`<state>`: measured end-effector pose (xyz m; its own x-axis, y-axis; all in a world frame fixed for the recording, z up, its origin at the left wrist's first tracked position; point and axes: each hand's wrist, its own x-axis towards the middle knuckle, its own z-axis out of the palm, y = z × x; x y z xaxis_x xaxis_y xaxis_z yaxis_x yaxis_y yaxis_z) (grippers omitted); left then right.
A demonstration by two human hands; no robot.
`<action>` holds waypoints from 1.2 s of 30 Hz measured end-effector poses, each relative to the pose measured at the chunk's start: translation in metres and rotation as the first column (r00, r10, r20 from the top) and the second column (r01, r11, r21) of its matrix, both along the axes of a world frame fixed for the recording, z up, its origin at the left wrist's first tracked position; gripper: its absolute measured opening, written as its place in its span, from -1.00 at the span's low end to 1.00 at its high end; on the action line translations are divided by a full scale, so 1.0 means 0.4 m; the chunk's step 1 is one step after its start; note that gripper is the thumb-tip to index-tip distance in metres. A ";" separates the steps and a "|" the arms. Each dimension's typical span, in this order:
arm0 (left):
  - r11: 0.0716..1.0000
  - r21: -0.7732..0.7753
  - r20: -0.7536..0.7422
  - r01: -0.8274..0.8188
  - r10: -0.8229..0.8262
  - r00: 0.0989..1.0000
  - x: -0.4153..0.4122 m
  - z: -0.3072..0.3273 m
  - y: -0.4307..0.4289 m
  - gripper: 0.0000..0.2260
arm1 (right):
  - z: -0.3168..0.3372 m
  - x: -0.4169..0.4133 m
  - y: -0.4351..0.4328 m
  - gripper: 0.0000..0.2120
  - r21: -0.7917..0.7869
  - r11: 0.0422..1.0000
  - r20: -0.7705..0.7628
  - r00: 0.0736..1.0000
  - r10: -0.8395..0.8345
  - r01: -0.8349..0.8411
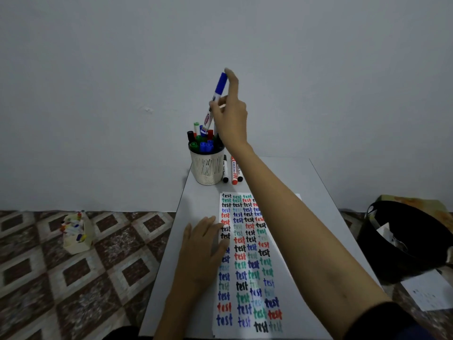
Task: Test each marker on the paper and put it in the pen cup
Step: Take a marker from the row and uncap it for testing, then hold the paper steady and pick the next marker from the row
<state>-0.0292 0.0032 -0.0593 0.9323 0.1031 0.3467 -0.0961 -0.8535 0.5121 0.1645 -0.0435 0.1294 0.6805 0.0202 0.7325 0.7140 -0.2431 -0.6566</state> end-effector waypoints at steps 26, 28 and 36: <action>0.998 -0.056 0.037 0.021 -0.019 0.999 0.011 -0.005 0.006 -0.42 | -0.372 0.040 -0.193 -0.55 -0.670 0.735 -0.422 0.867 -0.266 -0.101; 0.998 -0.053 0.037 0.019 -0.017 0.999 0.011 -0.006 0.006 -0.42 | -0.377 0.026 -0.200 -0.66 -0.653 0.757 -0.341 0.904 -0.258 -0.030; 0.998 -0.050 0.046 0.029 -0.027 0.999 0.010 -0.005 0.008 -0.43 | -0.387 -0.015 -0.239 -0.89 -0.344 0.926 -0.351 0.894 -0.279 0.154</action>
<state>-0.0251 0.0064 -0.0614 0.9187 0.0955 0.3833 -0.1437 -0.8231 0.5495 0.1585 -0.1392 -0.0253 0.9199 0.0140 0.3918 0.3238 -0.5907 -0.7391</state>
